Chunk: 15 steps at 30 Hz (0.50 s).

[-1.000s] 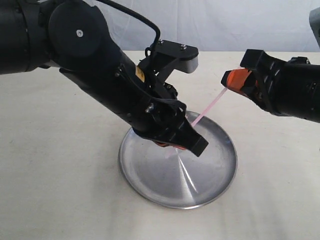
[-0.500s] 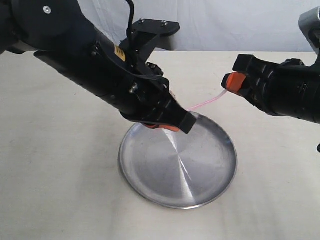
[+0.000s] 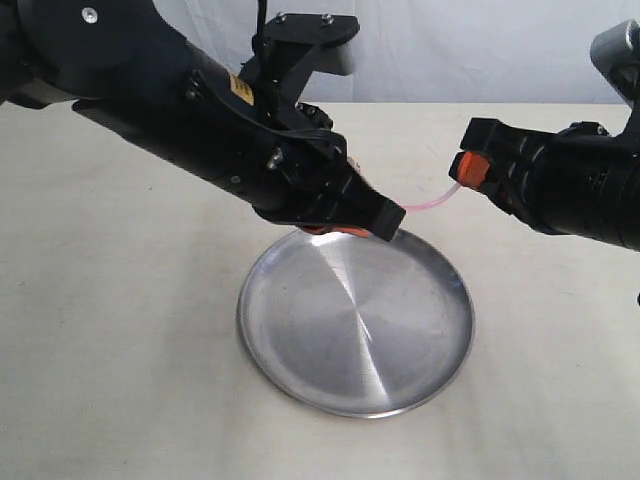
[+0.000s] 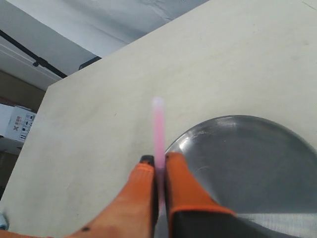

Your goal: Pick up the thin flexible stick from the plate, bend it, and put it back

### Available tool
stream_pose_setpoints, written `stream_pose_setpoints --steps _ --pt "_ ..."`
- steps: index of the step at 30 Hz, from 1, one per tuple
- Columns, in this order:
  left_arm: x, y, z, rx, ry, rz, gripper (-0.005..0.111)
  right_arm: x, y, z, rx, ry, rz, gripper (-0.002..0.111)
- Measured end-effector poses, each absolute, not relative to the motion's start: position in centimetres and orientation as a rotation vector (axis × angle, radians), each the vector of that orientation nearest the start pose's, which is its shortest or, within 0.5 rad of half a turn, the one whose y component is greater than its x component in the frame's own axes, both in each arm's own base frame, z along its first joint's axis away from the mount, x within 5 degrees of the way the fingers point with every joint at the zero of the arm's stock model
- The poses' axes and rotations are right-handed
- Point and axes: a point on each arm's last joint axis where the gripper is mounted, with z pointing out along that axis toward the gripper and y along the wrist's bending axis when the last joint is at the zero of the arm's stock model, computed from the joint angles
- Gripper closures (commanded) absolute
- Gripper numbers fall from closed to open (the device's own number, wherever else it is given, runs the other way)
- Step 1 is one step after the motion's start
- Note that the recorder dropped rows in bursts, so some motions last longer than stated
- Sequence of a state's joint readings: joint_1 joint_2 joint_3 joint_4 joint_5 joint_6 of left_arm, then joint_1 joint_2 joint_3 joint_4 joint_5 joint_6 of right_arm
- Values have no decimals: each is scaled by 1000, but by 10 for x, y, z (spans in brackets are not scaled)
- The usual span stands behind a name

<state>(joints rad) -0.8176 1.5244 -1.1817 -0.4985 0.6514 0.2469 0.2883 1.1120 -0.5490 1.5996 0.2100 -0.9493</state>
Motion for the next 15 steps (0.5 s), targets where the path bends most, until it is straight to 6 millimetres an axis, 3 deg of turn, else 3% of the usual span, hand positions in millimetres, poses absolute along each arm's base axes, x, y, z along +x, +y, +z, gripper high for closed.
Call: stream_pose_setpoints --steps 15 --pt "217 -262 312 811 2220 -808 107 206 84 256 194 2128 800 109"
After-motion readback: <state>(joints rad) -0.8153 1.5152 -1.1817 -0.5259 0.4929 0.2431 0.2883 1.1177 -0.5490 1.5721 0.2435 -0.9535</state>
